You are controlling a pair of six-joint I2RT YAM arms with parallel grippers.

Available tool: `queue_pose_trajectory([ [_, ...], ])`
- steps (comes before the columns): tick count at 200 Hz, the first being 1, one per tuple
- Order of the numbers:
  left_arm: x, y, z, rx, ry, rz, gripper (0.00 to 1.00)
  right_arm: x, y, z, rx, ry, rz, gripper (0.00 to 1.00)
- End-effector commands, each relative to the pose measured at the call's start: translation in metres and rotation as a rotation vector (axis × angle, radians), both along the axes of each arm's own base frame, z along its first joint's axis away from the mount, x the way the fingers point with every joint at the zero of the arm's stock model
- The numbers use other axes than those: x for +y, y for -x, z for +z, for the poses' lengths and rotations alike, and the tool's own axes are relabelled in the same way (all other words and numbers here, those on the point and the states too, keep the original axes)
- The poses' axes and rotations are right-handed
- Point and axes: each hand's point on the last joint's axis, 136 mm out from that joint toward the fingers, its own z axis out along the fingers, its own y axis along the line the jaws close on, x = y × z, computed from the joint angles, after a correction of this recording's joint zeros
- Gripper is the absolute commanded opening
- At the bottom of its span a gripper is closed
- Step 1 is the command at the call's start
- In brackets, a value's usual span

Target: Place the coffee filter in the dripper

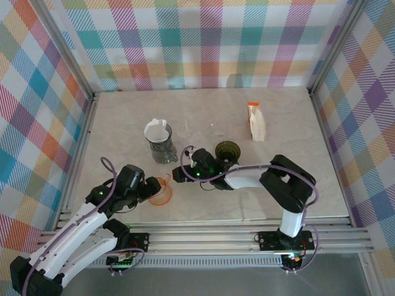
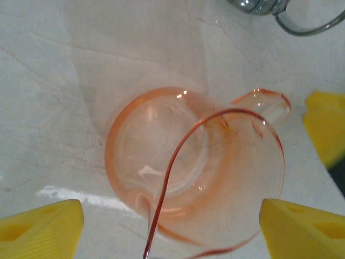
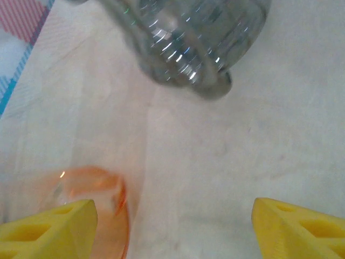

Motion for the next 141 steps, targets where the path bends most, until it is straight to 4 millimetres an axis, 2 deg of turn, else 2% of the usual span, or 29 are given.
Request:
queue_pose_trajectory([
  [1, 0.016, -0.02, 0.005, -0.059, -0.14, 0.014, 0.86, -0.014, 0.015, 0.022, -0.029, -0.029, 0.006, 0.76],
  [19, 0.016, -0.03, 0.002, -0.061, -0.187, -0.003, 0.85, -0.032, 0.027, 0.032, -0.036, -0.006, 0.006, 0.76],
  [40, 0.002, -0.04, -0.004, -0.069, -0.143, -0.032, 0.86, -0.056, 0.038, 0.051, -0.066, 0.012, -0.011, 0.76],
  [63, -0.018, -0.048, -0.007, -0.084, -0.076, -0.087, 0.87, -0.091, 0.042, 0.071, -0.114, 0.089, -0.069, 0.77],
  [81, -0.032, -0.05, -0.009, -0.083, -0.026, -0.133, 0.88, -0.125, 0.036, 0.078, -0.141, 0.197, -0.149, 0.76],
  [100, -0.046, -0.05, -0.012, -0.072, 0.019, -0.173, 0.87, -0.152, 0.028, 0.084, -0.135, 0.212, -0.216, 0.75],
  [120, -0.06, -0.049, -0.015, -0.069, 0.052, -0.215, 0.87, -0.169, 0.018, 0.091, -0.132, 0.204, -0.257, 0.74],
  [141, -0.081, -0.047, -0.014, -0.08, 0.076, -0.275, 0.86, -0.177, 0.007, 0.092, -0.116, 0.222, -0.271, 0.73],
])
